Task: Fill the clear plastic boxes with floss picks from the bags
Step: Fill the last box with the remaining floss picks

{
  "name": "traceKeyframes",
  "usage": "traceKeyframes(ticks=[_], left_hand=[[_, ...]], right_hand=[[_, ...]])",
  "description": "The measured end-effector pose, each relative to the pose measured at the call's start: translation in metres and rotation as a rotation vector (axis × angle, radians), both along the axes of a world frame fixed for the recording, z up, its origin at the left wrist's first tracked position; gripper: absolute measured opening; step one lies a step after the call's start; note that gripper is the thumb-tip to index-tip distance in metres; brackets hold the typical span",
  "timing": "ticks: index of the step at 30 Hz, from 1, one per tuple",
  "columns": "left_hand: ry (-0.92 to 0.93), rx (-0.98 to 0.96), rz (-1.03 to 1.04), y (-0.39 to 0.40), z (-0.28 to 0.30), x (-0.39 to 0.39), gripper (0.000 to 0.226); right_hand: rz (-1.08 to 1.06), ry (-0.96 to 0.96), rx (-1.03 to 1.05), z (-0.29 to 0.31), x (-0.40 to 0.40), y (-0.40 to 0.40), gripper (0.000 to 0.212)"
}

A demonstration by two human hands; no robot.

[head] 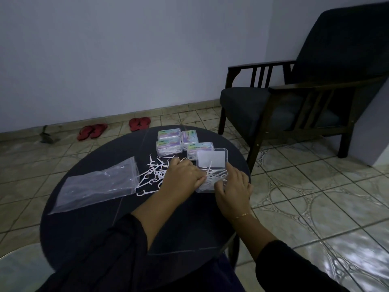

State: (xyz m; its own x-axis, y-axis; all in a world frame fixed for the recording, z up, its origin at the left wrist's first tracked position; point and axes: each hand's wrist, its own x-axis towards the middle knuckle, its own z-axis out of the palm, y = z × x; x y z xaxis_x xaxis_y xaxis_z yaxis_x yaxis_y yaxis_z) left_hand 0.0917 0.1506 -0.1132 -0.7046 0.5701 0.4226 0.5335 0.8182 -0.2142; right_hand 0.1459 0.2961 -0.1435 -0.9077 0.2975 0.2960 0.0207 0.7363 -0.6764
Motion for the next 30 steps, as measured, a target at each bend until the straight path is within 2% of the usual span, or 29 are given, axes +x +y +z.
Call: traceKeyframes(ticks=[2,6,10,14,16,22,26,30], left_hand=[[-0.09,0.034,0.002,0.007,-0.003,0.002,0.027],[-0.183,0.116,0.091,0.01,-0.009,0.0,0.042],[-0.228,0.316,0.098,0.002,-0.017,0.0,0.046],[-0.319,0.619,0.066,0.003,-0.025,0.008,0.038],[-0.319,0.699,0.053,0.008,-0.027,0.014,0.033],[-0.196,0.76,0.041,0.019,-0.039,0.024,0.026],[-0.156,0.738,0.03,0.018,-0.043,0.028,0.04],[-0.233,0.69,0.057,0.016,-0.044,0.03,0.039]], right_hand=[[-0.008,-0.023,-0.006,0.0,-0.002,0.001,0.068],[-0.02,-0.062,0.063,-0.002,-0.004,0.003,0.057],[-0.015,-0.074,0.157,-0.002,-0.004,0.002,0.042],[0.0,-0.07,0.195,-0.002,-0.005,0.001,0.033],[0.002,-0.049,0.183,-0.003,-0.005,0.001,0.032],[0.007,-0.015,0.206,-0.005,-0.004,0.001,0.033],[0.072,-0.053,0.327,-0.008,-0.007,0.001,0.037],[0.093,-0.02,0.329,-0.01,-0.007,0.002,0.041]])
